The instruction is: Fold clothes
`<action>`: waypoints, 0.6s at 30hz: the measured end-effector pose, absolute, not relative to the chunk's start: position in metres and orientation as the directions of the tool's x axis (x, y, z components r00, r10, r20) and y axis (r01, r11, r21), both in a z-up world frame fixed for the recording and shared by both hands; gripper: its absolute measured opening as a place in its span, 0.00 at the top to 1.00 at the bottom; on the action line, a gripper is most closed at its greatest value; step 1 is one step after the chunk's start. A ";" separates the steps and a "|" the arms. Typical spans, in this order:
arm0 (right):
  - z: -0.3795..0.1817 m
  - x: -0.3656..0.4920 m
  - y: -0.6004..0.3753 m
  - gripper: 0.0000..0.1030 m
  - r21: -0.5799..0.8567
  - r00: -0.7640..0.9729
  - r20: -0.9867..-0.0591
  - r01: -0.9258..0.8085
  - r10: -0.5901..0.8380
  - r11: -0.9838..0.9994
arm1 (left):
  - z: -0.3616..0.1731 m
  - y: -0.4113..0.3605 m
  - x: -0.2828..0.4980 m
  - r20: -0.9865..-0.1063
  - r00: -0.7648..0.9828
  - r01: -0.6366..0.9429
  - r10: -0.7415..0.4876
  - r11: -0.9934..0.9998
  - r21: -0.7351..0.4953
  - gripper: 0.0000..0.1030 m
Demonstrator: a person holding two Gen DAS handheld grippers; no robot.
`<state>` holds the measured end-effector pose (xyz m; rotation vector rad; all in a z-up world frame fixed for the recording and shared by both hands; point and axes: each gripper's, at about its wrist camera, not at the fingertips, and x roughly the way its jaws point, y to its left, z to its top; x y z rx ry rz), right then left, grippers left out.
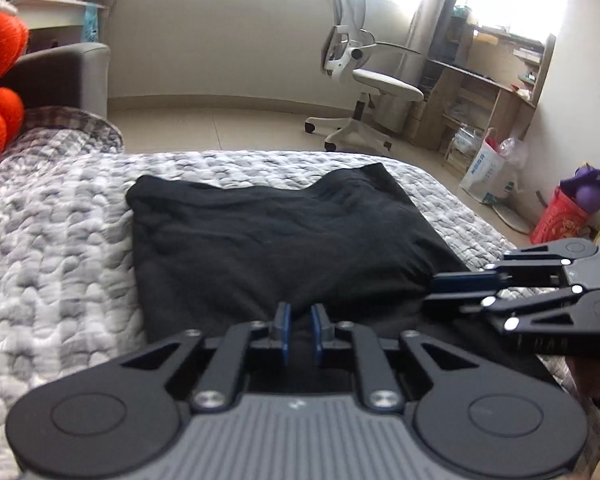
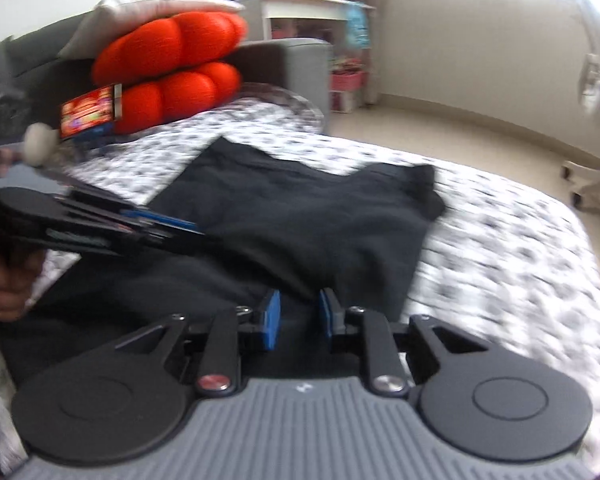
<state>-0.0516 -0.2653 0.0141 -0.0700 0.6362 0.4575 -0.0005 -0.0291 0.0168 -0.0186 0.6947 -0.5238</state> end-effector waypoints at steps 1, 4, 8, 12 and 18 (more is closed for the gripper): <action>0.014 -0.054 -0.274 0.82 0.089 0.712 -0.584 -0.420 0.389 0.903 | 0.017 -0.028 -0.001 -0.608 0.647 0.448 -0.460 0.875 -0.186 0.92; 0.014 -0.060 -0.287 0.82 0.090 0.725 -0.587 -0.385 0.361 0.919 | 0.019 -0.026 0.000 -0.612 0.653 0.435 -0.446 0.882 -0.178 0.96; 0.016 -0.068 -0.294 0.81 0.075 0.736 -0.589 -0.363 0.335 0.929 | 0.019 -0.028 0.000 -0.614 0.660 0.432 -0.433 0.888 -0.161 0.96; 0.020 -0.083 -0.302 0.69 0.066 0.747 -0.591 -0.334 0.306 0.940 | 0.019 -0.031 -0.001 -0.615 0.668 0.427 -0.419 0.893 -0.145 0.96; 0.030 -0.117 -0.306 0.67 0.034 0.756 -0.577 -0.356 0.309 0.934 | 0.018 -0.032 0.000 -0.613 0.674 0.419 -0.413 0.897 -0.143 0.96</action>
